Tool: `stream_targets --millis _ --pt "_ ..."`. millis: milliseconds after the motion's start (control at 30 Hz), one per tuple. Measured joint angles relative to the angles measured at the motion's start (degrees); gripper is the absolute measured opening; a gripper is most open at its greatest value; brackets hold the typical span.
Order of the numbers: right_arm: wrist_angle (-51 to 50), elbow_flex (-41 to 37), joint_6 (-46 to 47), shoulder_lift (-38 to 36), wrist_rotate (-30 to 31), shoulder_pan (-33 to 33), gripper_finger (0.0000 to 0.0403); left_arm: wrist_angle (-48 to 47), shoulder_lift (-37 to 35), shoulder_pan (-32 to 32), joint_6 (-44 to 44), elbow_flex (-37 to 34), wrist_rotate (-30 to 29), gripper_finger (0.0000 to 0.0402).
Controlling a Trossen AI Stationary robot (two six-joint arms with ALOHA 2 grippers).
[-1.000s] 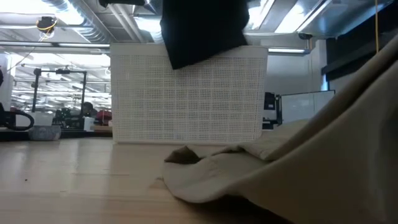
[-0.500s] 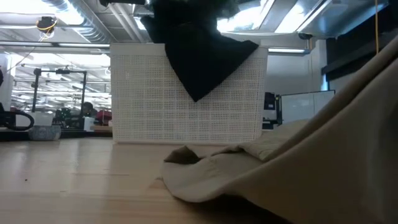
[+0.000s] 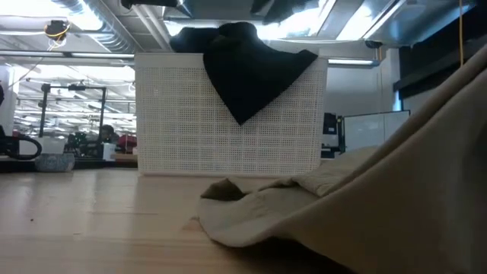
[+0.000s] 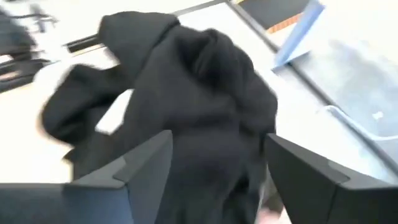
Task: Sort clothes
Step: Put the black shirt into the white laundry bin
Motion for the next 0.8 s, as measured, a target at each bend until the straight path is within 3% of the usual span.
stream_targets --millis 100,200,333,433,567,800 --pt "-8.3 5.0 4.3 -1.0 -2.5 3.4 0.0282 -0.6 0.0 0.0 -0.8 0.0 0.0 0.0194" --pt "-13.3 4.9 6.9 -0.9 -2.8 9.0 0.0286 -1.0 0.0 0.0 -1.1 0.0 0.0 0.0194" --pt "-12.1 -1.8 6.7 0.5 -1.4 16.1 0.0286 -1.3 0.0 0.0 -1.6 0.0 0.0 0.0194" --pt "-7.3 -8.8 3.1 2.3 4.7 18.6 0.0286 -1.2 0.1 0.0 -2.2 0.0 0.0 0.0194" --pt "2.3 -14.2 -0.7 3.9 14.0 15.6 0.0287 1.4 0.8 0.0 -1.4 0.0 0.0 0.0194" --pt "17.3 -18.7 0.7 4.1 13.0 3.3 0.0287 2.8 2.2 0.0 1.9 0.0 0.0 0.0194"
